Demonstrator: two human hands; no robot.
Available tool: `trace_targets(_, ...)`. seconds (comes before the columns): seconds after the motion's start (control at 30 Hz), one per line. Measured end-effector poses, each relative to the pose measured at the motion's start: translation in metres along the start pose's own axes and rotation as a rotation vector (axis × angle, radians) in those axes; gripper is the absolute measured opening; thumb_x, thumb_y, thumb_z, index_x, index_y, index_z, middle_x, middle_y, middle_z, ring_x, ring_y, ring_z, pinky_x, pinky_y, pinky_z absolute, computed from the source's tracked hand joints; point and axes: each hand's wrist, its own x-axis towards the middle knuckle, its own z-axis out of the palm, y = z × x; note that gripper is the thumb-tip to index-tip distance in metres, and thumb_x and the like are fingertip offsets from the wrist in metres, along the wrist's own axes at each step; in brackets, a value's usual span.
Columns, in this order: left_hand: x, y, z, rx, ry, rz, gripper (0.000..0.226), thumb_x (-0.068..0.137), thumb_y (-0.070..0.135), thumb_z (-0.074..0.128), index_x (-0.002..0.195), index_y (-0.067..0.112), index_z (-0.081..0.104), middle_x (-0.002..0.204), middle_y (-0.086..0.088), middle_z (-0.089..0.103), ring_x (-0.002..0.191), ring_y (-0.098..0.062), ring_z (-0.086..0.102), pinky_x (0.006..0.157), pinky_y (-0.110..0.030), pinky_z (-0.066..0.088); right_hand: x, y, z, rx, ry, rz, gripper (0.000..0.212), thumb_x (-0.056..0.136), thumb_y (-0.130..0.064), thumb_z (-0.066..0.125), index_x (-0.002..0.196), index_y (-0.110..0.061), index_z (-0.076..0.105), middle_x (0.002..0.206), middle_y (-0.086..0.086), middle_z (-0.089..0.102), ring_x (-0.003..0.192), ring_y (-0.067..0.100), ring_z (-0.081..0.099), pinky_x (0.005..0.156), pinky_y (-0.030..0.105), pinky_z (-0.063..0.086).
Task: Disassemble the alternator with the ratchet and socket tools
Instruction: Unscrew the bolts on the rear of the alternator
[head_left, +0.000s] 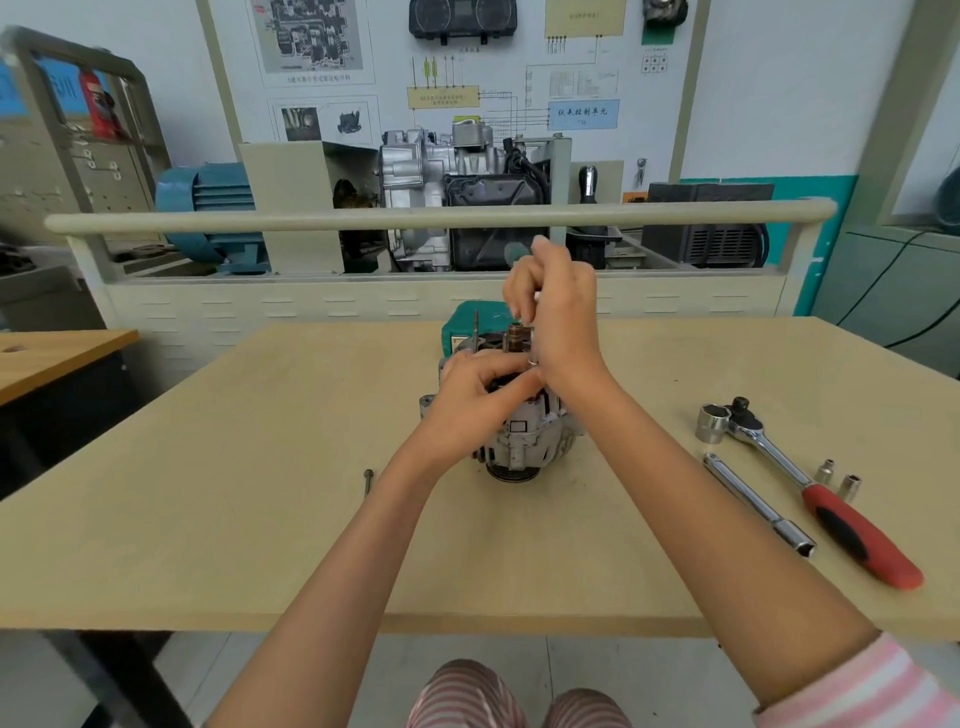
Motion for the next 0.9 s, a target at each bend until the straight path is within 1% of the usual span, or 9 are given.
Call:
trace_targets(0.23, 0.002, -0.01, 0.002, -0.103, 0.071, -0.108, 0.054, 0.076, -0.017, 0.049, 0.045, 0.021, 0.029, 0.034, 0.016, 0.029, 0.037, -0.002, 0.022, 0.043, -0.012, 0.016, -0.015, 0.015, 0.006, -1.135, 0.284, -0.429, 0.025, 0.081, -0.02, 0.047, 0.059, -0.01, 0.055, 0.06, 0.002, 0.048, 0.064, 0.019, 0.042, 0.079, 0.033, 0.032)
trace_targets(0.37, 0.001, -0.003, 0.003, -0.063, 0.046, -0.046, 0.051, 0.083, -0.008, 0.056, 0.05, 0.029, 0.047, 0.041, 0.016, 0.039, 0.043, 0.0, 0.031, 0.049, -0.015, 0.022, -0.004, 0.005, 0.003, -0.645, 0.118, -0.25, 0.043, 0.082, -0.017, 0.043, 0.043, -0.022, 0.026, 0.043, -0.008, 0.026, 0.047, 0.012, 0.027, 0.061, 0.028, 0.029)
trace_targets(0.43, 0.0, -0.001, 0.001, -0.055, 0.006, -0.019, 0.028, 0.09, 0.005, 0.058, 0.063, 0.012, 0.064, 0.05, -0.001, 0.046, 0.049, -0.004, 0.034, 0.053, -0.02, 0.026, 0.001, -0.002, -0.001, -0.261, 0.022, -0.069, 0.043, 0.081, -0.016, 0.041, 0.041, -0.017, 0.026, 0.041, 0.001, 0.024, 0.044, 0.017, 0.024, 0.051, 0.03, 0.024)
trace_targets(0.53, -0.001, 0.001, 0.0, -0.085, 0.009, -0.007, 0.028, 0.092, 0.01, 0.057, 0.073, -0.011, 0.061, 0.057, -0.023, 0.046, 0.054, -0.017, 0.035, 0.056, -0.028, 0.026, 0.001, -0.002, 0.0, -0.027, -0.019, 0.026, 0.046, 0.086, -0.013, 0.04, 0.04, -0.015, 0.033, 0.042, 0.004, 0.03, 0.045, 0.018, 0.029, 0.05, 0.029, 0.032)
trace_targets(0.6, -0.001, 0.001, -0.001, -0.082, 0.017, -0.01, 0.027, 0.089, 0.003, 0.058, 0.062, 0.005, 0.062, 0.053, -0.015, 0.049, 0.053, -0.015, 0.037, 0.055, -0.029, 0.027, -0.003, -0.001, 0.006, -0.114, 0.044, -0.064, 0.043, 0.085, -0.013, 0.041, 0.043, -0.013, 0.034, 0.043, 0.004, 0.029, 0.045, 0.017, 0.028, 0.052, 0.032, 0.03)
trace_targets(0.67, -0.001, -0.002, -0.001, -0.102, 0.049, -0.051, 0.044, 0.081, -0.01, 0.054, 0.049, 0.02, 0.048, 0.044, 0.01, 0.043, 0.047, -0.003, 0.032, 0.051, -0.022, 0.025, -0.009, 0.007, 0.007, -0.493, 0.131, -0.267, 0.038, 0.086, -0.013, 0.045, 0.049, -0.015, 0.035, 0.049, 0.0, 0.032, 0.052, 0.014, 0.031, 0.061, 0.033, 0.031)
trace_targets(0.77, 0.001, -0.01, 0.002, -0.121, 0.082, -0.14, 0.031, 0.075, -0.017, 0.049, 0.048, -0.001, 0.043, 0.044, -0.002, 0.039, 0.047, -0.016, 0.03, 0.047, -0.023, 0.021, -0.016, 0.014, 0.008, -1.234, 0.262, -0.368, 0.023, 0.082, -0.023, 0.047, 0.065, -0.011, 0.057, 0.066, 0.004, 0.05, 0.069, 0.02, 0.044, 0.081, 0.034, 0.031)
trace_targets(0.83, -0.001, -0.008, 0.004, -0.119, 0.089, -0.126, 0.022, 0.073, -0.009, 0.05, 0.052, -0.008, 0.043, 0.049, -0.006, 0.039, 0.052, -0.02, 0.028, 0.05, -0.027, 0.02, -0.016, 0.012, 0.009, -1.326, 0.237, -0.342, 0.026, 0.081, -0.026, 0.045, 0.068, -0.01, 0.06, 0.068, 0.004, 0.052, 0.071, 0.021, 0.043, 0.081, 0.034, 0.03)
trace_targets(0.9, -0.001, -0.004, 0.004, -0.105, 0.088, -0.091, 0.025, 0.072, -0.001, 0.052, 0.049, 0.003, 0.042, 0.046, -0.002, 0.038, 0.05, -0.014, 0.03, 0.051, -0.026, 0.02, -0.012, 0.007, 0.009, -1.077, 0.177, -0.325, 0.029, 0.081, -0.023, 0.044, 0.054, -0.014, 0.05, 0.056, -0.004, 0.041, 0.063, 0.017, 0.039, 0.077, 0.033, 0.031)
